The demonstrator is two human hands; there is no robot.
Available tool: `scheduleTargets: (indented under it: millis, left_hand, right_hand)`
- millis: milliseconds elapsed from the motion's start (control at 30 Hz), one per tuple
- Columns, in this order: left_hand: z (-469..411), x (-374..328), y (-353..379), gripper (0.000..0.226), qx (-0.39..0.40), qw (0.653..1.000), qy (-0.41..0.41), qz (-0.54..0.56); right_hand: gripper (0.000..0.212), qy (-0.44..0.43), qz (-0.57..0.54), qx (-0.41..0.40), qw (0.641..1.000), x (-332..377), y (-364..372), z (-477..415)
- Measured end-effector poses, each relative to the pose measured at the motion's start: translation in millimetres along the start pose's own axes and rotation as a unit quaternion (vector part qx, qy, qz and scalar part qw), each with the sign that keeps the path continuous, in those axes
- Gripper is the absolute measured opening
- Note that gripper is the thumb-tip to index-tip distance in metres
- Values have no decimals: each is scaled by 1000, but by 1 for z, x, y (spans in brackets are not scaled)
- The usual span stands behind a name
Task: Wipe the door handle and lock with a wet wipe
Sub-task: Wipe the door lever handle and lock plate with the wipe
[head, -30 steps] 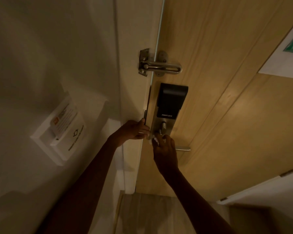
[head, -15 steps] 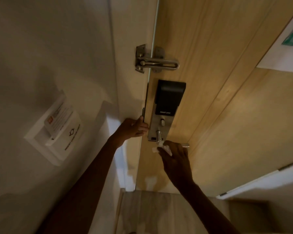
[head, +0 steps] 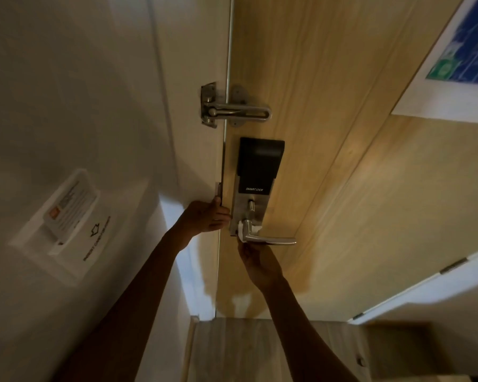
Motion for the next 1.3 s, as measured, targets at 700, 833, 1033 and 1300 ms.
scheduleTargets:
  millis: [700, 833, 1033, 1300]
  left_hand:
    - [4, 0, 3, 50, 21, 1000, 3, -18]
    - [6, -2, 5, 50, 30, 999, 13, -19]
    - [5, -1, 4, 52, 21, 1000, 11, -17]
    - [6, -3, 6, 51, 24, 1000, 11, -15]
  right_hand:
    - [33, -78, 3, -18, 997, 39, -41, 35]
    - [65, -113, 29, -11, 993, 66, -54, 41]
    - [29, -237, 318, -150, 906, 127, -66, 67]
    - [22, -466, 716, -177, 489, 131, 45, 89]
Point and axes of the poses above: each hand's wrist, its own z-axis away from the middle knuckle, its own y-axis out of the palm, x = y × z, the point moved 9 cm from there along -z, towards the middle knuckle, and after that the axes turned 13 degrees about z, right-handed, at the moved point
